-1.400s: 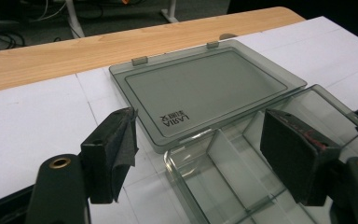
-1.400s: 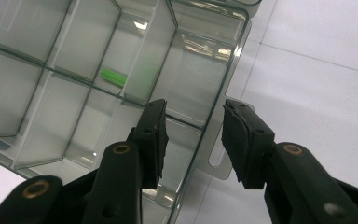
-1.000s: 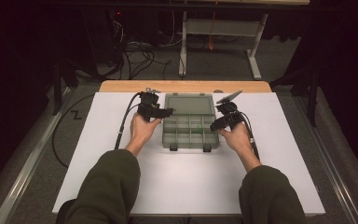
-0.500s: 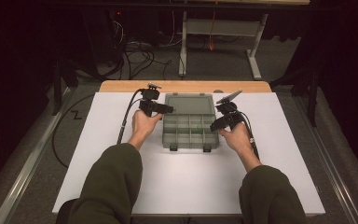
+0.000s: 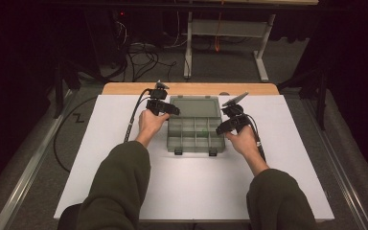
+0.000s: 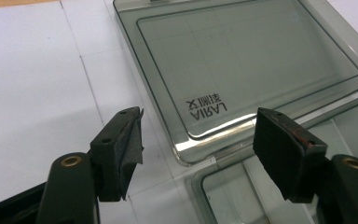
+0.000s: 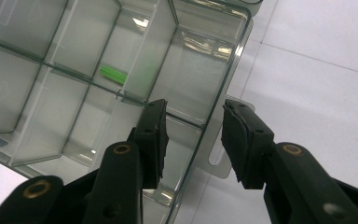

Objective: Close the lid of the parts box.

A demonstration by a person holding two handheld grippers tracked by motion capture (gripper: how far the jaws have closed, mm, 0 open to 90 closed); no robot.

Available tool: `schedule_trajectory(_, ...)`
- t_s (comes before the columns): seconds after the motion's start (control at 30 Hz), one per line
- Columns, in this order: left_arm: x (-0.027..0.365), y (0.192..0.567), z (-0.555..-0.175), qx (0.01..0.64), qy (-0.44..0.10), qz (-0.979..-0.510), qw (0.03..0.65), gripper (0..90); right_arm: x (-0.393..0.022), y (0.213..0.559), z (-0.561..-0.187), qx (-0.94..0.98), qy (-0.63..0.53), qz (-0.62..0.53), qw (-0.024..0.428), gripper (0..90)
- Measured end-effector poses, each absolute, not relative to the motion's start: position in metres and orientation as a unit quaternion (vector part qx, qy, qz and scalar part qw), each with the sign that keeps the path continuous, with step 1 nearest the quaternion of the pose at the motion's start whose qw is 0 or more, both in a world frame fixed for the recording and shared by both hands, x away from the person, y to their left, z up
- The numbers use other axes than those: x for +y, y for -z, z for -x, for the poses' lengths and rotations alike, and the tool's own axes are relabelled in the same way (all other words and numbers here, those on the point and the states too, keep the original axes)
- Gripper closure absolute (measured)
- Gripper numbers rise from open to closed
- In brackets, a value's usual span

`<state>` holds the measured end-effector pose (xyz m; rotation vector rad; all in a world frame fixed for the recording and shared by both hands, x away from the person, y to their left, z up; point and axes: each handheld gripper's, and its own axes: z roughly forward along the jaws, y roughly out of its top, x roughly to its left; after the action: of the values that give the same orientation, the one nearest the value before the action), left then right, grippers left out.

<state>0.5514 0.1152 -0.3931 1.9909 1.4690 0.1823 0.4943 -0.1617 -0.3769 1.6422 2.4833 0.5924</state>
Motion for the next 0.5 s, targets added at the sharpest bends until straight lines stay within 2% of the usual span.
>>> schedule_trajectory(0.5, 0.112, 0.407, -0.561, 0.568, -0.042, -0.751, 0.335, 35.4, -0.162, 0.377, -0.495, 0.818, -0.195, -0.539, 0.052, 62.1)
